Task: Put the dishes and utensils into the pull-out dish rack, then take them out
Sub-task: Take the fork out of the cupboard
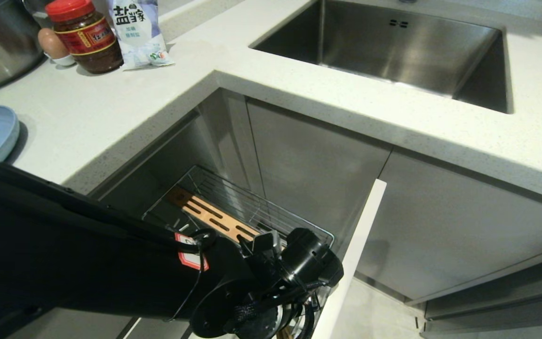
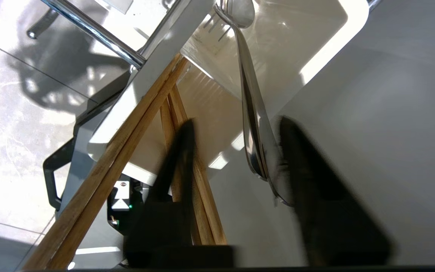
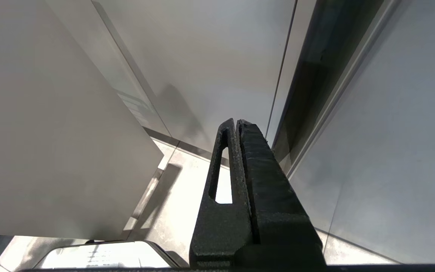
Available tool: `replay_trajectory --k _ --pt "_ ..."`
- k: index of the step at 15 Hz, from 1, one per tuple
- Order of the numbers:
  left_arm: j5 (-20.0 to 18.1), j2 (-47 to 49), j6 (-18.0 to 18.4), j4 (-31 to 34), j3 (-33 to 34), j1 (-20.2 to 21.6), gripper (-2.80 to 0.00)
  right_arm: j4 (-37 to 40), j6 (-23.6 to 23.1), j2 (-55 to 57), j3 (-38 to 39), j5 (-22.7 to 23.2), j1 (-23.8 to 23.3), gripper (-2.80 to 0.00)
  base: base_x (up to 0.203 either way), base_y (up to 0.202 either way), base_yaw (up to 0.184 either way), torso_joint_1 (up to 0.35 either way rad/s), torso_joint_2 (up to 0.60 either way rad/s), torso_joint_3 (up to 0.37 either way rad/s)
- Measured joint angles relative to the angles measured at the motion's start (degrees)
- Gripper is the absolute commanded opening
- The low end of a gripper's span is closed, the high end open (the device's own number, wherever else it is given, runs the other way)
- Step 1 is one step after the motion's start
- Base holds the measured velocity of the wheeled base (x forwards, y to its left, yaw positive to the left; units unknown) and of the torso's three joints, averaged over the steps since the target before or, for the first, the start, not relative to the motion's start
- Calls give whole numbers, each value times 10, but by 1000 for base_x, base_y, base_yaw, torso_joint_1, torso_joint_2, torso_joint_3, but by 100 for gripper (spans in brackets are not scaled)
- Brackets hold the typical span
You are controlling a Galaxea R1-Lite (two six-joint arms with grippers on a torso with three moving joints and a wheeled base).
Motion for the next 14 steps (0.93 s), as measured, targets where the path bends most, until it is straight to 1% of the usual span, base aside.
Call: replay_trajectory --k 4,8,10,14 --pt "-8 10 0 0 -2 0 0 0 0 0 0 0 0 -280 0 0 0 0 0 0" --pt "-38 16 0 13 -4 0 0 0 0 0 0 0 0 -280 0 0 0 0 0 0" --pt "-41 18 0 31 -10 0 0 0 0 0 0 0 0 -280 0 0 0 0 0 0" --pt "-41 21 0 33 -13 0 0 0 0 0 0 0 0 -280 0 0 0 0 0 0"
